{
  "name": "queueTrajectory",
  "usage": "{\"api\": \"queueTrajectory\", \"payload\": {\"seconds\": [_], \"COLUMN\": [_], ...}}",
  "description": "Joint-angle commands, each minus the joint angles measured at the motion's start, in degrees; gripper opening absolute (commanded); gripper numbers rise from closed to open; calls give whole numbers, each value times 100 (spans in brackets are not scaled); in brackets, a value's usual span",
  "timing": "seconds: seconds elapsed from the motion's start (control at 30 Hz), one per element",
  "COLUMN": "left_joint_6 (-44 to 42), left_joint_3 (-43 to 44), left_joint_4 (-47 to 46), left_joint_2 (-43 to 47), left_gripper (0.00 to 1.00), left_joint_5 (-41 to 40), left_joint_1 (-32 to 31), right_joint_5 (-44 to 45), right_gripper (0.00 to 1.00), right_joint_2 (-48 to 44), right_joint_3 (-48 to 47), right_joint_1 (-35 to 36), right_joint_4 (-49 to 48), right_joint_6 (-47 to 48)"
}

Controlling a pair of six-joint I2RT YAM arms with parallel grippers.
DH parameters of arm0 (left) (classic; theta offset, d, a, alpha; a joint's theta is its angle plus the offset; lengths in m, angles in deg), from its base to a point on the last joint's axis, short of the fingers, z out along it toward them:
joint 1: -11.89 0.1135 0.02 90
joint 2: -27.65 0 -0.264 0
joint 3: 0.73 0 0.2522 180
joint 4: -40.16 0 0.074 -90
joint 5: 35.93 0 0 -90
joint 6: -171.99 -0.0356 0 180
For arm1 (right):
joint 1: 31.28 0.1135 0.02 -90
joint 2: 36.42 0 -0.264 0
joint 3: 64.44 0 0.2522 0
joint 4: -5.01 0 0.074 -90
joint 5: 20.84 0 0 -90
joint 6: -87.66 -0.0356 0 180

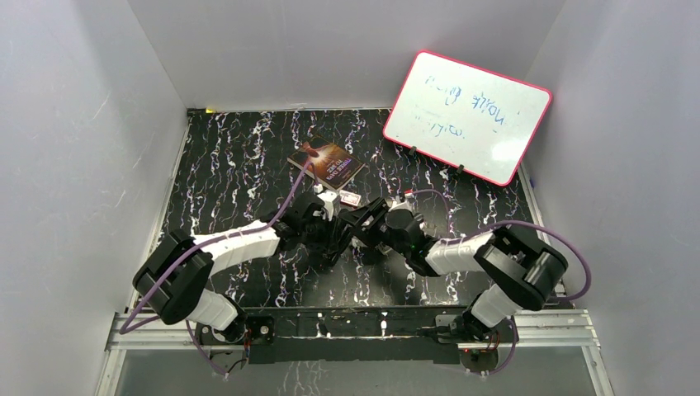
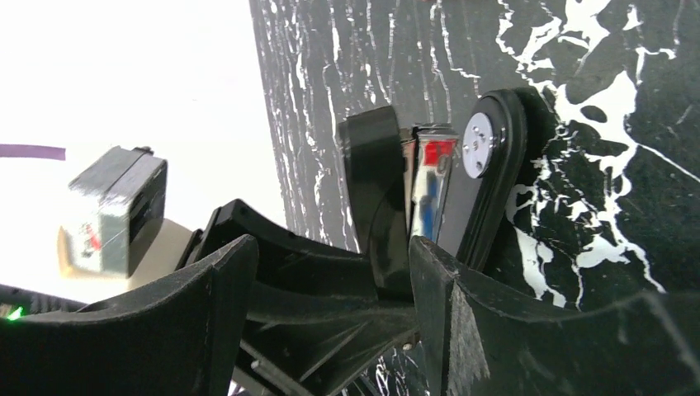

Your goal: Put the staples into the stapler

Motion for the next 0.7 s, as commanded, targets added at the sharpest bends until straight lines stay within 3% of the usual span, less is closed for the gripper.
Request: {"api": "queueTrajectory", "payload": {"seconds": [0.0,0.33,0.67], "left_joint_6": [297,210,5], "left_joint_3": [-216,-375,-316], "left_joint_4": [-178,-220,-47], "left_joint_2": [189,210,83], "left_gripper": [0,0,0], "left_joint_5": [284,234,101], "left_joint_1": [-112,-138,-244], "right_joint_5": [22,-76,-174], "right_gripper": [75,74,74], "right_joint_2": [259,682,972], "right_joint_3": [-271,-520,-1146], "right_joint_1": [24,30,23], "right_joint_4": [-299,107,1371], "right_joint_6": [-442,-722,-850]}}
